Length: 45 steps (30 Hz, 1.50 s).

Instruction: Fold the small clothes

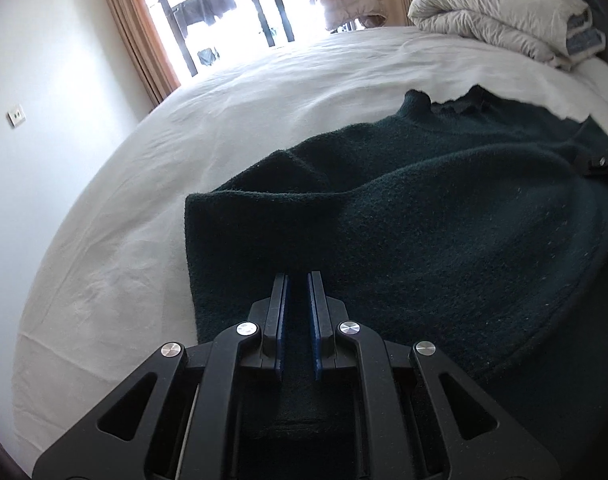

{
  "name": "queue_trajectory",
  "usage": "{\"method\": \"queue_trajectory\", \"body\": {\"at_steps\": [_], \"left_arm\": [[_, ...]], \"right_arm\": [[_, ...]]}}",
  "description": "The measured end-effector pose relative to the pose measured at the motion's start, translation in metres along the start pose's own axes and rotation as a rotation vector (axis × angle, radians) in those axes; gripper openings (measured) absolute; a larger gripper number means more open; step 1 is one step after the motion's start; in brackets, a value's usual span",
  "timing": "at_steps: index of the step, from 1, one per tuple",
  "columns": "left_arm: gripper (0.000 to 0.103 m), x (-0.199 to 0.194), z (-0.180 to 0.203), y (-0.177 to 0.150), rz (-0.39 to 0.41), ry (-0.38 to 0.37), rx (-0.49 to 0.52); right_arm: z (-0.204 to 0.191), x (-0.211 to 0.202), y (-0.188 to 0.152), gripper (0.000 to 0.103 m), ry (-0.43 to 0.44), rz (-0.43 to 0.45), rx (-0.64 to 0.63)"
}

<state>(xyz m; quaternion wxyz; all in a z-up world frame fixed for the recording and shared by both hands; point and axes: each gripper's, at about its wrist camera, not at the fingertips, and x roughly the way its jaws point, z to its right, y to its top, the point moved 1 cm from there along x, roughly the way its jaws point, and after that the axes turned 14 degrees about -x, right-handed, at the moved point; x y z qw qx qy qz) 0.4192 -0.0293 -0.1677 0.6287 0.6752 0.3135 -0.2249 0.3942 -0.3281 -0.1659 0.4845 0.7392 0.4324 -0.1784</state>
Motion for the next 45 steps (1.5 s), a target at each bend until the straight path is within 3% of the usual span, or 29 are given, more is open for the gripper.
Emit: {"method": "queue_trajectory", "body": {"at_steps": [9,13,15,17,20,22,26,32,37,40,42,45], "left_arm": [[0.009,-0.002,-0.001,-0.003,0.009,-0.007,0.0],[0.009,-0.004,-0.001,-0.003,0.007,-0.011,0.003],[0.01,-0.008,-0.015,0.005,-0.023,-0.104,-0.06],[0.01,-0.016,-0.054,0.02,-0.05,-0.297,-0.241],[0.01,-0.018,-0.102,0.041,-0.036,-0.373,-0.431],[0.01,-0.007,-0.115,0.052,-0.082,-0.422,-0.479],[0.009,0.033,-0.094,0.043,-0.185,-0.281,-0.327],[0.009,0.045,-0.084,0.047,-0.159,-0.218,-0.301],[0.009,0.032,-0.083,0.043,-0.124,-0.157,-0.253],[0.009,0.003,-0.058,0.027,-0.038,0.019,-0.105],[0.009,-0.01,-0.04,0.006,-0.042,0.039,-0.017],[0.008,-0.019,-0.005,-0.026,0.014,0.201,0.212]], "right_arm": [[-0.007,-0.009,-0.009,0.006,-0.065,0.038,0.0],[0.004,-0.009,-0.018,0.006,0.0,0.099,0.02],[0.007,-0.008,-0.02,0.006,0.027,0.12,0.031],[0.005,-0.007,-0.019,0.006,0.02,0.118,0.021],[0.006,-0.005,-0.019,0.006,0.026,0.126,0.019],[0.006,-0.004,-0.019,0.006,0.03,0.13,0.02],[0.005,-0.004,-0.02,0.006,0.033,0.137,0.018],[0.008,-0.006,-0.023,0.006,0.048,0.151,0.021],[0.008,-0.008,-0.024,0.005,0.046,0.153,0.019],[0.008,-0.008,-0.024,0.005,0.043,0.152,0.018],[0.008,-0.009,-0.024,0.005,0.039,0.151,0.018],[0.005,-0.009,-0.022,0.006,0.03,0.14,0.018]]}}
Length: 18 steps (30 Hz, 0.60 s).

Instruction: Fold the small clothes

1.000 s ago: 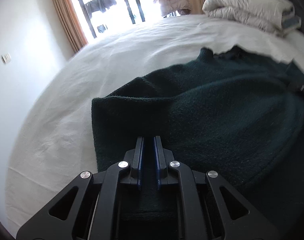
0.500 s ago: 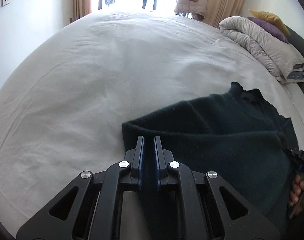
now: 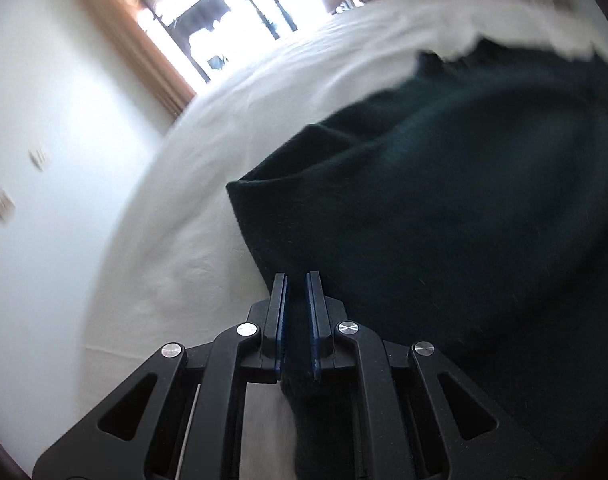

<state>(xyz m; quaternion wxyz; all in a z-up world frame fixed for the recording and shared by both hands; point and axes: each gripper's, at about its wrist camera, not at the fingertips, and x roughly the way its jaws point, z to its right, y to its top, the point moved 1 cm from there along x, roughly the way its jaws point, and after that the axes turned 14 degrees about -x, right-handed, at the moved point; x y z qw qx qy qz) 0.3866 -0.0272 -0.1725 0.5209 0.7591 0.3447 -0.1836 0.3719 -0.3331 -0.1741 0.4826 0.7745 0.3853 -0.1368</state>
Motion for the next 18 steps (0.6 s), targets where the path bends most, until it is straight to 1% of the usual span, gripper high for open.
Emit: {"method": "queue_trajectory", "body": {"at_steps": [1,2,3,4,5,7,8,9,10,11,13,15,16,17,18], "left_arm": [[0.007,-0.001,0.002,-0.002,0.01,0.011,0.011],[0.007,-0.001,0.001,-0.005,0.016,0.003,0.004],[0.007,0.003,-0.005,-0.006,0.004,-0.032,-0.026],[0.007,0.004,-0.01,-0.005,-0.004,-0.06,-0.052],[0.007,0.005,-0.016,-0.005,-0.011,-0.09,-0.08],[0.007,0.004,-0.02,-0.008,-0.011,-0.113,-0.103],[0.007,0.003,-0.018,-0.009,-0.006,-0.11,-0.102],[0.007,0.002,-0.016,-0.01,0.0,-0.101,-0.097],[0.007,0.002,-0.016,-0.011,0.003,-0.094,-0.094],[0.007,0.002,-0.016,-0.012,0.005,-0.091,-0.092],[0.007,0.001,-0.017,-0.013,0.005,-0.1,-0.101],[0.007,0.001,-0.017,-0.012,0.004,-0.106,-0.106],[0.007,0.001,-0.016,-0.012,0.005,-0.104,-0.105],[0.007,0.002,-0.017,-0.011,0.005,-0.104,-0.104],[0.007,0.002,-0.017,-0.011,0.005,-0.107,-0.106]], "right_arm": [[-0.001,0.0,0.001,0.007,0.0,-0.008,0.005],[-0.003,-0.003,0.003,0.007,-0.006,-0.019,0.009],[-0.005,-0.006,0.004,0.01,-0.022,-0.028,0.007],[-0.009,-0.012,0.004,0.016,-0.042,-0.036,0.003],[-0.011,-0.02,0.003,0.02,-0.062,-0.036,0.01],[-0.016,-0.041,0.0,0.039,-0.093,0.0,0.045],[-0.021,-0.053,-0.001,0.04,-0.084,0.041,0.061],[-0.027,-0.06,0.0,0.04,-0.051,0.076,0.07],[-0.035,-0.064,0.002,0.04,-0.011,0.096,0.067],[-0.047,-0.063,0.005,0.04,0.022,0.097,0.041],[-0.072,-0.048,0.012,0.04,0.068,0.059,-0.035],[-0.087,-0.023,0.012,0.042,0.087,-0.008,-0.09],[-0.088,-0.009,0.008,0.044,0.075,-0.051,-0.097],[-0.083,0.005,0.0,0.045,0.043,-0.102,-0.09],[-0.077,0.013,-0.007,0.044,0.031,-0.122,-0.08]]}}
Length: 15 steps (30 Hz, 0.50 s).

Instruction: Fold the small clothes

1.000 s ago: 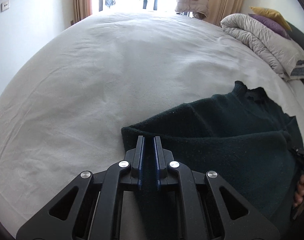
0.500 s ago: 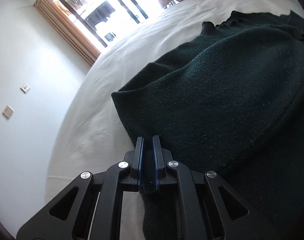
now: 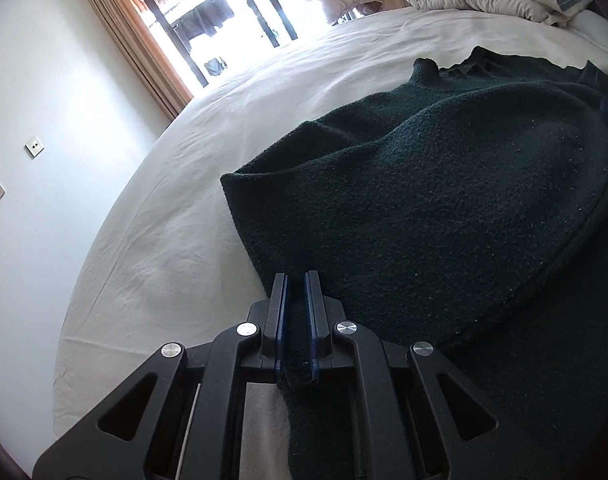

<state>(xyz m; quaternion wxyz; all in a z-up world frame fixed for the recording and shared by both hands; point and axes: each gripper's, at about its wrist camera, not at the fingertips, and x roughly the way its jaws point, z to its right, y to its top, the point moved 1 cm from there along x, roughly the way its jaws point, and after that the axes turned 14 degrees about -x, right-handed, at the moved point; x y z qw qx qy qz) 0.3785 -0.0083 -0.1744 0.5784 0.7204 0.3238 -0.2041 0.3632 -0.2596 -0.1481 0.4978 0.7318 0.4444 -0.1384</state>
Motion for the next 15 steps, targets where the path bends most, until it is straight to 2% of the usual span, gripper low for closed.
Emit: {"method": "queue_trajectory", "body": {"at_steps": [1,3,5,6,7,8,11,14,15], "left_arm": [[0.007,0.0,0.001,0.0,-0.001,-0.003,-0.002],[0.007,0.0,0.001,0.0,-0.002,-0.008,-0.006],[0.007,0.0,0.0,0.0,0.0,-0.008,-0.007],[0.007,-0.001,0.0,0.0,0.0,-0.008,-0.007],[0.007,-0.001,-0.002,0.0,0.001,-0.008,-0.007],[0.007,-0.001,-0.002,0.0,0.002,-0.008,-0.008],[0.007,-0.001,-0.003,0.0,0.006,-0.006,-0.008],[0.007,-0.001,-0.001,-0.001,0.011,0.003,-0.004],[0.007,-0.002,-0.001,-0.001,0.012,0.005,-0.004]], "right_arm": [[0.008,-0.004,-0.007,0.036,0.022,0.051,0.01],[0.026,-0.017,-0.014,0.029,0.046,0.078,0.086],[0.046,-0.037,-0.019,0.026,0.017,0.107,0.125],[0.056,-0.05,-0.02,0.026,-0.016,0.125,0.132],[0.071,-0.066,-0.023,0.037,-0.096,0.132,0.164],[0.083,-0.08,-0.026,0.038,-0.108,0.159,0.206],[0.11,-0.109,-0.034,0.042,-0.065,0.199,0.301],[0.098,-0.111,-0.044,0.045,0.03,0.145,0.263],[0.094,-0.107,-0.046,0.045,0.026,0.111,0.244]]}}
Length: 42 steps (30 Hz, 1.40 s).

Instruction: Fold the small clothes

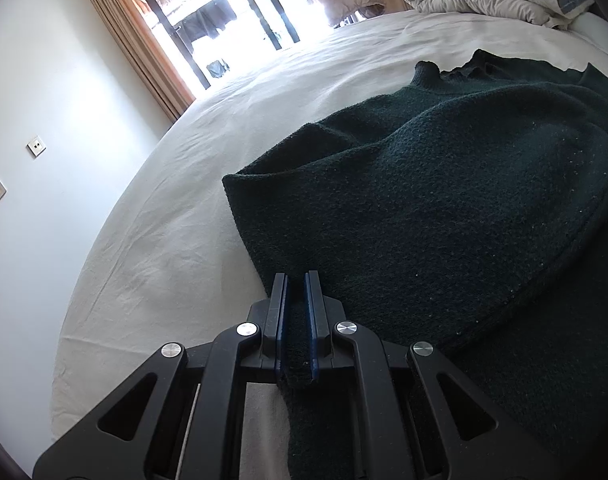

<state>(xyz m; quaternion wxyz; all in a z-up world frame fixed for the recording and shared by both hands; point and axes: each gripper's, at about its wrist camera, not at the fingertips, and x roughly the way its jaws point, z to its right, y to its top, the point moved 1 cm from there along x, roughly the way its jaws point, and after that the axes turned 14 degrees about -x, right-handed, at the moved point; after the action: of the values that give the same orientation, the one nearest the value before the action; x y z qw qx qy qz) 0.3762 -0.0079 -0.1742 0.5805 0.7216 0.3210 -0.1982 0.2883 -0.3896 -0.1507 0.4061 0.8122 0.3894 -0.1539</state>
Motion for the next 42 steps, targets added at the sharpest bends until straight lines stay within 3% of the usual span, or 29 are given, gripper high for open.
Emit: {"method": "queue_trajectory", "body": {"at_steps": [2,5,12,17,19,21,36,38,40,41,42], "left_arm": [[0.007,-0.001,0.001,0.0,0.004,0.004,0.001],[0.007,-0.002,0.001,-0.001,0.005,0.004,-0.002],[0.007,-0.002,0.0,-0.001,0.008,0.003,-0.007],[0.007,-0.001,-0.002,-0.001,0.008,-0.008,-0.018],[0.007,-0.001,-0.003,-0.001,0.008,-0.012,-0.022],[0.007,-0.002,-0.004,-0.002,0.008,-0.014,-0.024],[0.008,-0.004,-0.005,0.0,0.014,-0.014,-0.031],[0.008,-0.004,-0.008,0.001,0.015,-0.024,-0.045],[0.008,-0.004,-0.011,0.002,0.013,-0.038,-0.059],[0.008,-0.004,-0.012,0.002,0.013,-0.041,-0.062],[0.008,-0.004,-0.012,0.002,0.013,-0.042,-0.063]], "right_arm": [[-0.001,0.001,-0.011,0.046,-0.026,-0.016,0.007],[0.013,-0.003,-0.015,0.045,0.02,0.063,0.095],[0.029,0.006,0.005,0.045,0.013,0.125,0.185],[0.051,0.004,0.008,0.035,0.047,0.227,0.302],[0.057,0.003,0.003,0.02,0.04,0.26,0.329],[0.065,0.003,-0.001,0.012,0.048,0.297,0.387],[0.081,-0.008,-0.011,0.002,-0.029,0.358,0.44],[0.073,-0.012,-0.01,0.01,0.0,0.345,0.441],[0.054,-0.024,-0.008,0.05,-0.018,0.34,0.389],[0.045,-0.033,-0.009,0.057,-0.041,0.352,0.369],[0.039,-0.04,-0.009,0.07,-0.061,0.364,0.361]]}}
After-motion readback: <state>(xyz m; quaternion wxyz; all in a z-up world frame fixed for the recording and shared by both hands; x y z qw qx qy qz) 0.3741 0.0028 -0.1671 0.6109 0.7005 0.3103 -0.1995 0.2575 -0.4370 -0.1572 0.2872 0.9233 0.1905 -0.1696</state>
